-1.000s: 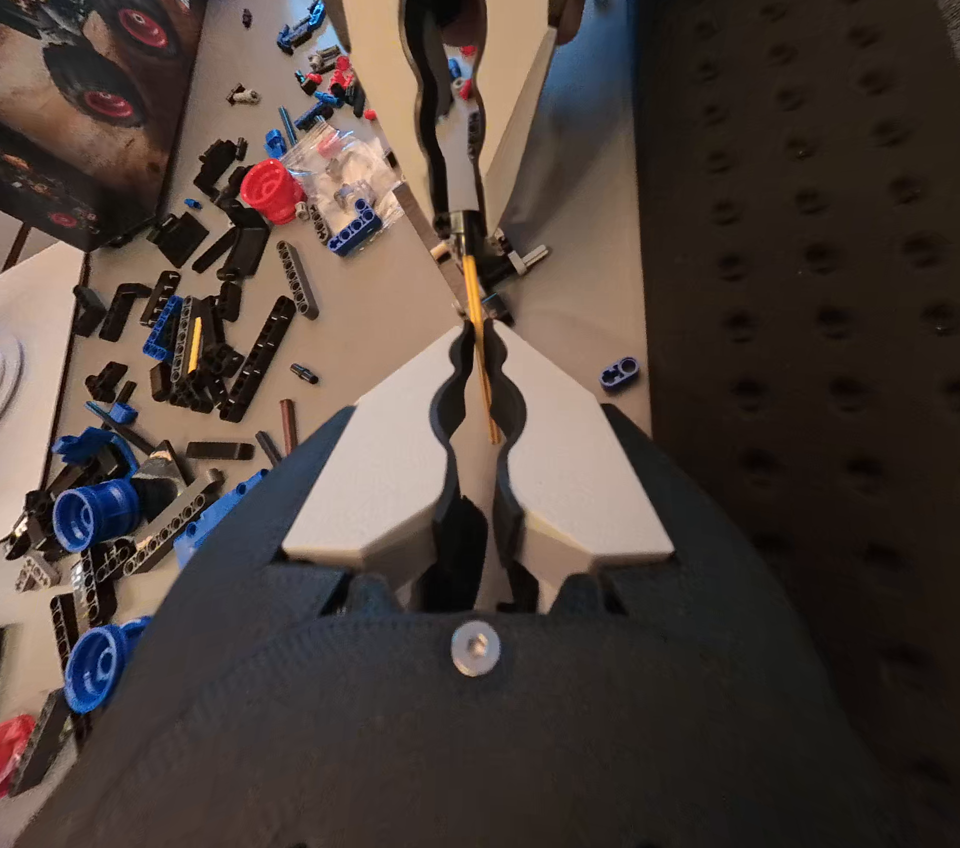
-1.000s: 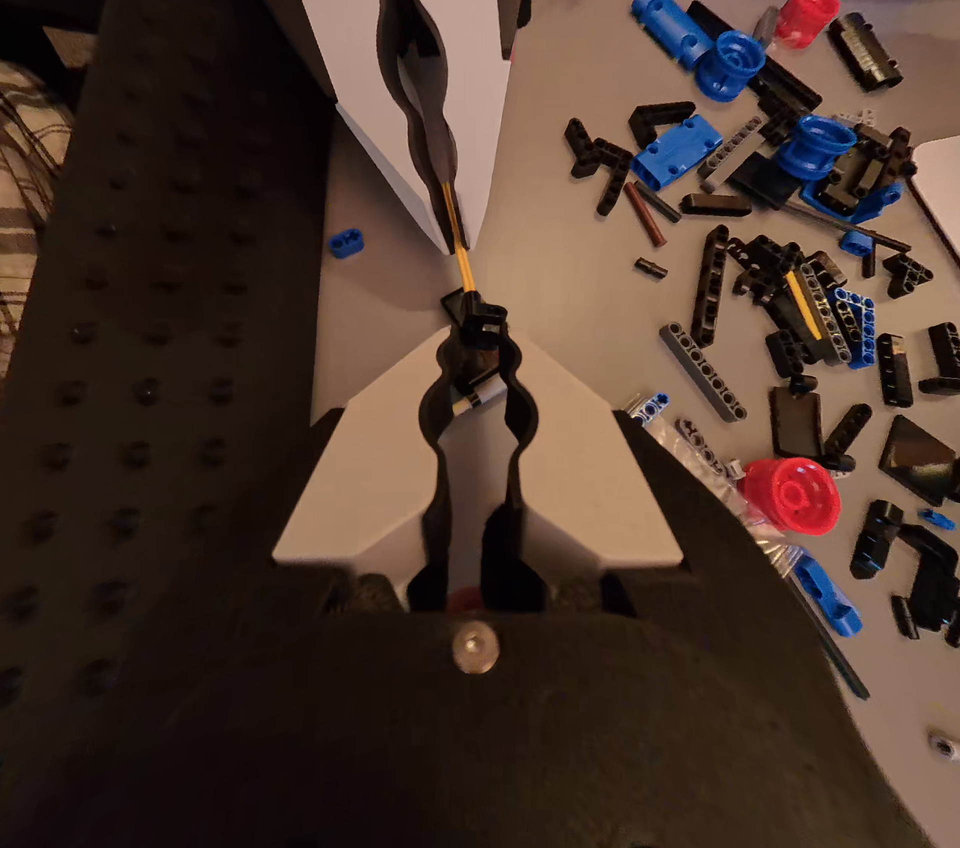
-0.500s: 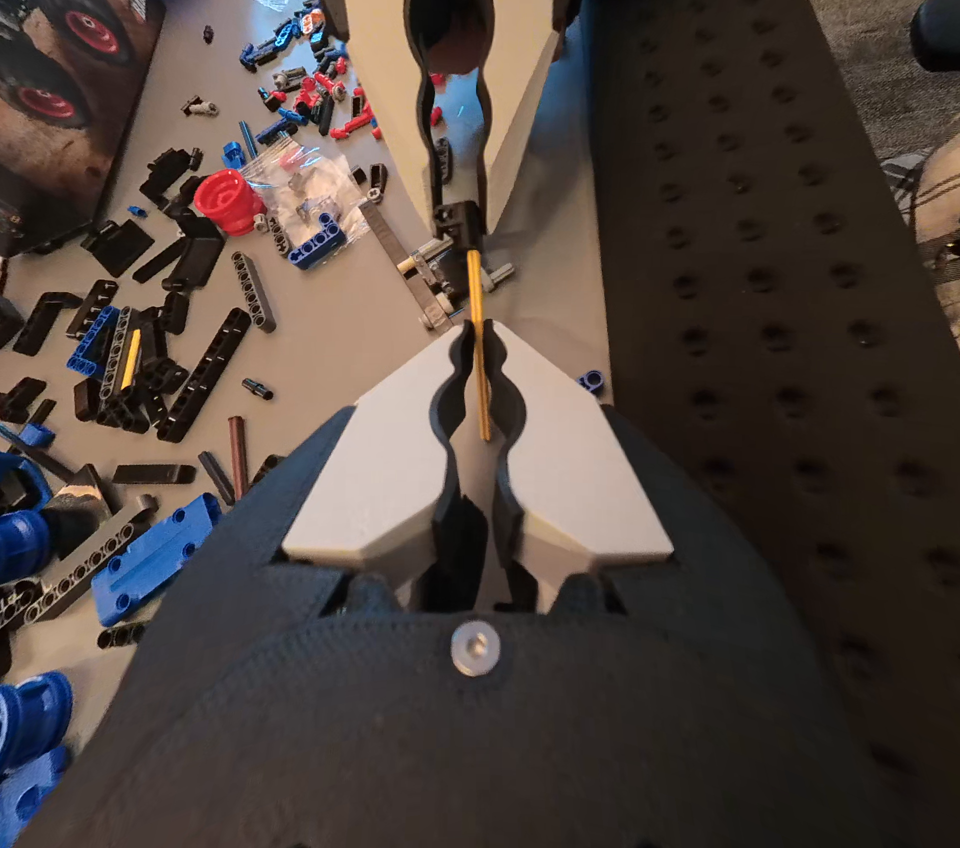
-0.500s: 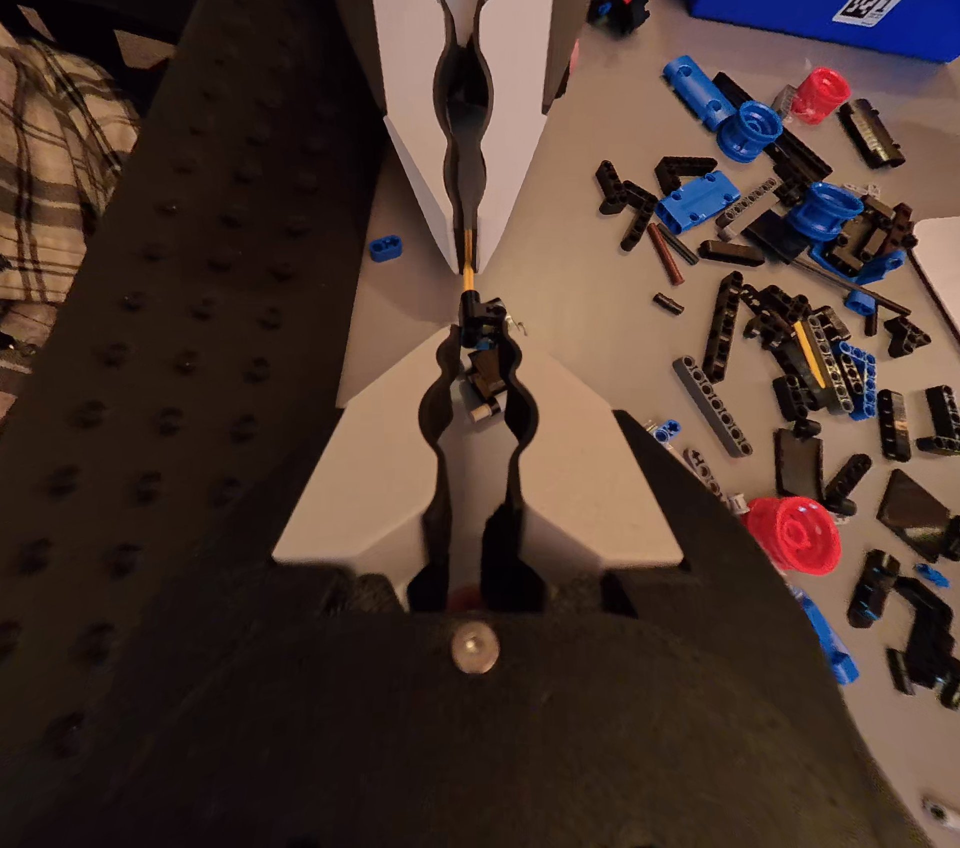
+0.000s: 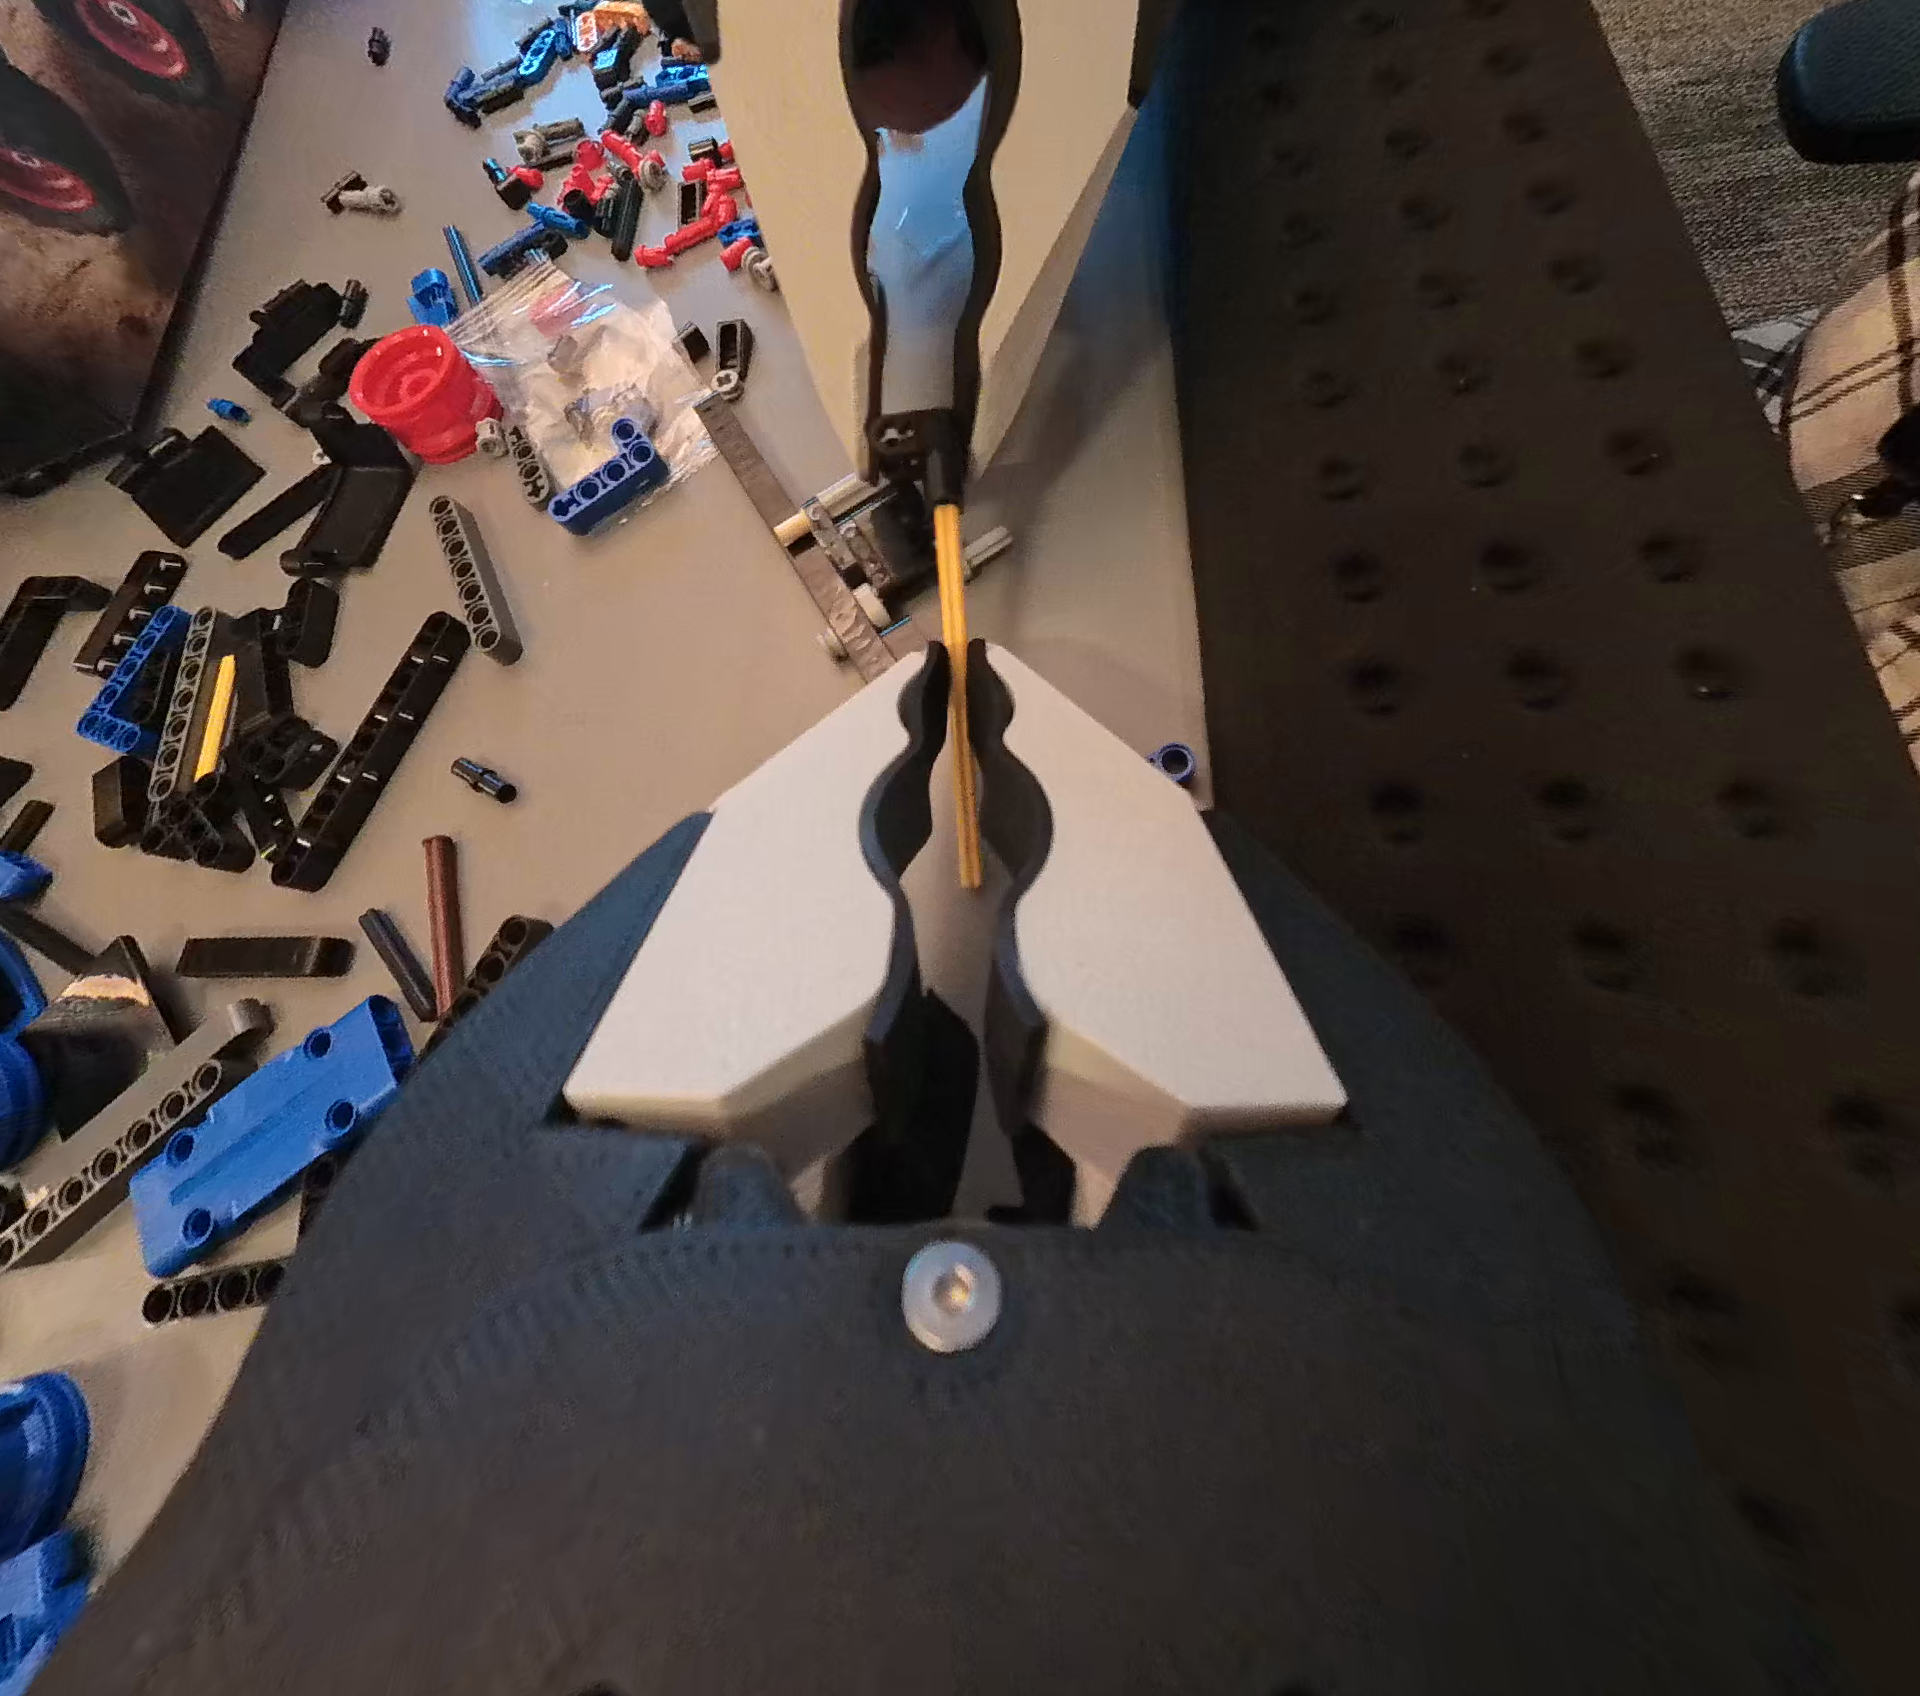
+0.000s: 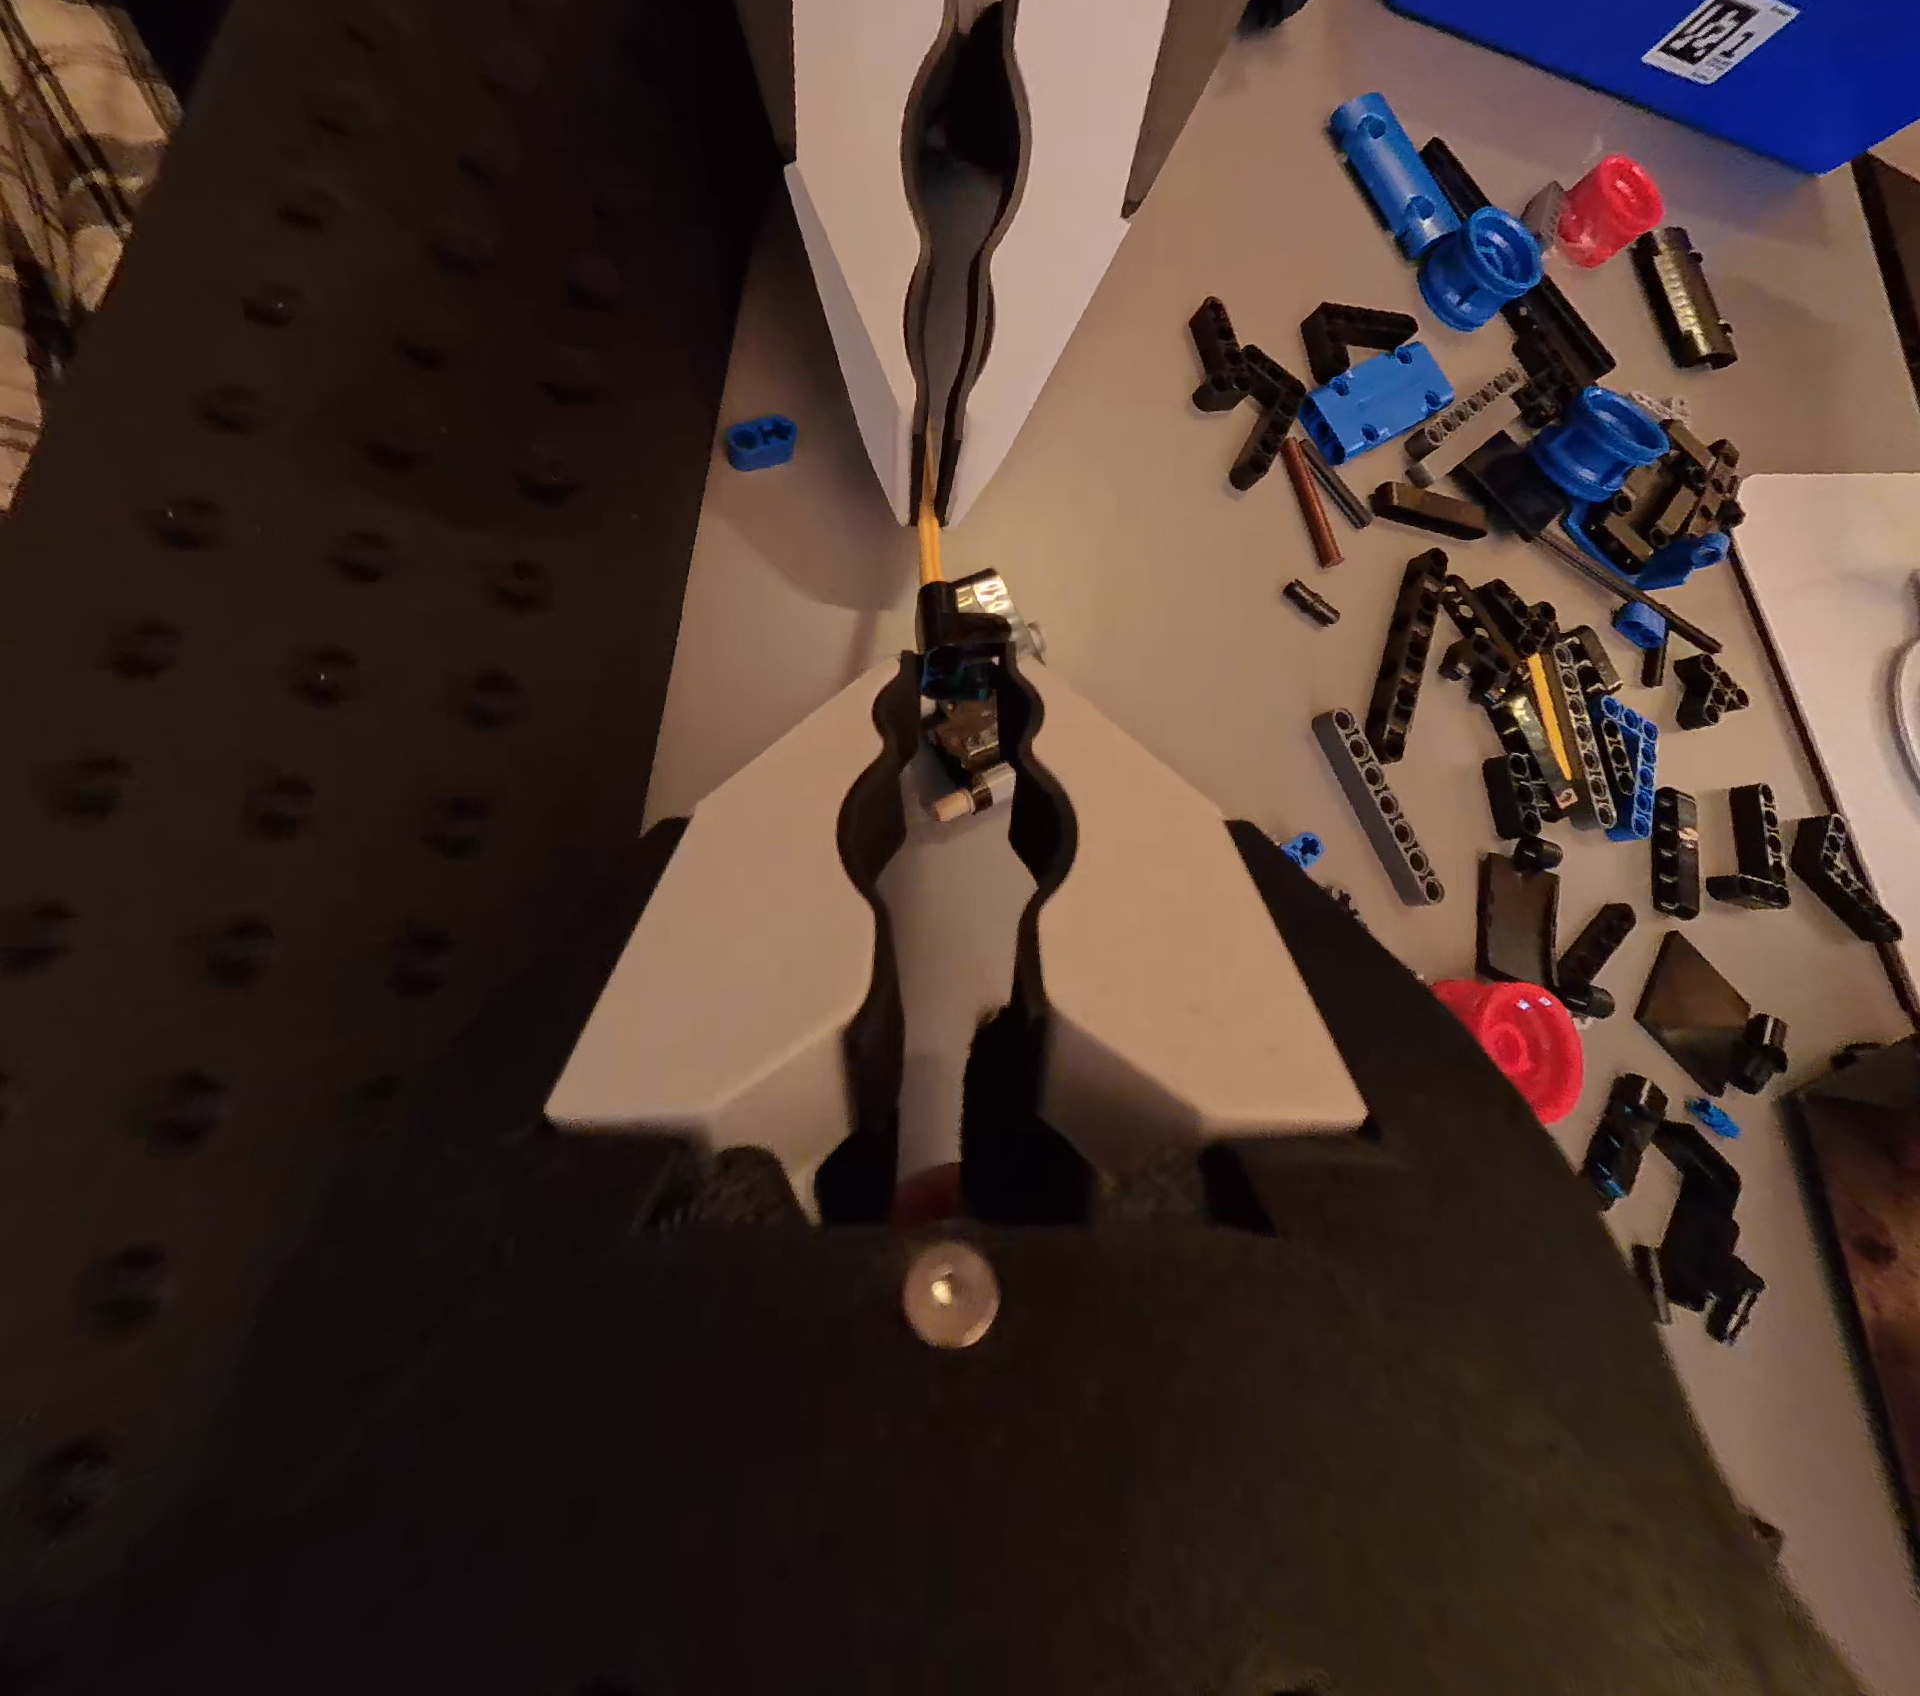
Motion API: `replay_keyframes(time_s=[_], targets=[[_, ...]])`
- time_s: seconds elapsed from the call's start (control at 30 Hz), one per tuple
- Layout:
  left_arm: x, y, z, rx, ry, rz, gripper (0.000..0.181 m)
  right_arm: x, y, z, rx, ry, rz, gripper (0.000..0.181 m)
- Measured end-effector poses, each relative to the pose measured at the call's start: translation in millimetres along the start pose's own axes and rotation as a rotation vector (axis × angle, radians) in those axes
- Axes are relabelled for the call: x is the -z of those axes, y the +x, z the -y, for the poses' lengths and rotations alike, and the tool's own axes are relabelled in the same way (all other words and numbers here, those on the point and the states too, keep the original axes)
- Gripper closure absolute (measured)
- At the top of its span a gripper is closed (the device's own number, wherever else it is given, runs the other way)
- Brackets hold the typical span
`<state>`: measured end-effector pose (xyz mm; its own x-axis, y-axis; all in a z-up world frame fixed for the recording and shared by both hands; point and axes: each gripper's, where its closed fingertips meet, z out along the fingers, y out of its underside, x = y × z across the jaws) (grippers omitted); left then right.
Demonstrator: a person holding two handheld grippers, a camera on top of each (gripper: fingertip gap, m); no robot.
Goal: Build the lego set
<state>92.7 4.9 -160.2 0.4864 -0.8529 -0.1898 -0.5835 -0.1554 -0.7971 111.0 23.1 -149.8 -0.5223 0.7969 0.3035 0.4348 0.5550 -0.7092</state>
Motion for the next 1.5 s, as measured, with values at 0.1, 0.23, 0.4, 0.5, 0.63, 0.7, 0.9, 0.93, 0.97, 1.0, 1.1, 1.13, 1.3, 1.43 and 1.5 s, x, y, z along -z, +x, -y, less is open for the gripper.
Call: replay_keyframes(time_s=[0.1, 0.23, 0.4, 0.5, 0.63, 0.7, 0.9, 0.93, 0.97, 1.0, 1.1, 1.13, 1.3, 1.43, 1.5], targets=[[0.7, -1.3, 1.2, 0.014, 0.009, 0.002, 0.180, 0.8, 2.5, 1.6, -0.007, 0.007, -0.026, 0.169], [-0.2, -0.7, -0.2, 0.002, -0.002, 0.007, 0.180, -1.6, 2.8, -1.0, 0.008, -0.024, -0.049, 0.169], [-2.5, 1.8, -1.6, -0.021, -0.016, 0.009, 0.180, -4.6, 2.1, -5.0, 0.011, -0.070, -0.067, 0.168], [-3.2, 4.0, 4.7, -0.009, 0.013, 0.000, 0.179, -4.9, -0.2, -0.6, -0.001, -0.048, -0.064, 0.165], [-3.9, 3.8, 3.4, -0.020, 0.005, 0.006, 0.179, -6.1, -1.4, -3.6, -0.019, -0.043, -0.053, 0.167], [-4.1, 3.9, 3.5, -0.019, 0.005, 0.004, 0.179, -5.5, -2.0, -3.5, -0.015, -0.049, -0.051, 0.167], [-6.0, 1.3, 0.6, -0.017, -0.019, 0.026, 0.179, -2.0, 0.7, -6.6, -0.031, -0.101, -0.104, 0.167], [-6.7, 1.0, -0.6, -0.020, -0.029, 0.031, 0.179, -1.3, 0.4, -6.9, -0.034, -0.112, -0.112, 0.167], [-7.0, 1.3, 0.3, -0.019, -0.028, 0.032, 0.179, -0.9, 0.4, -7.7, -0.036, -0.130, -0.124, 0.167], [-7.6, 1.0, 0.0, -0.018, -0.031, 0.034, 0.179, -0.9, 1.8, -9.2, -0.035, -0.154, -0.145, 0.167], [-7.6, -0.2, 0.7, -0.022, -0.035, 0.046, 0.179, -0.2, 3.8, -10.3, -0.029, -0.198, -0.186, 0.167], [-7.1, -0.1, 3.0, -0.022, -0.028, 0.052, 0.179, 0.2, 5.1, -11.0, -0.027, -0.214, -0.204, 0.167], [-6.1, -4.1, 6.5, -0.034, -0.049, 0.116, 0.179, 0.9, 6.8, -11.5, -0.024, -0.245, -0.266, 0.167], [-7.3, -5.4, 0.5, -0.043, -0.105, 0.152, 0.179, -1.0, 8.0, -13.8, -0.023, -0.273, -0.304, 0.167], [-8.1, -4.6, -2.0, -0.043, -0.130, 0.168, 0.179, -3.0, 8.1, -15.0, -0.028, -0.297, -0.321, 0.167]])
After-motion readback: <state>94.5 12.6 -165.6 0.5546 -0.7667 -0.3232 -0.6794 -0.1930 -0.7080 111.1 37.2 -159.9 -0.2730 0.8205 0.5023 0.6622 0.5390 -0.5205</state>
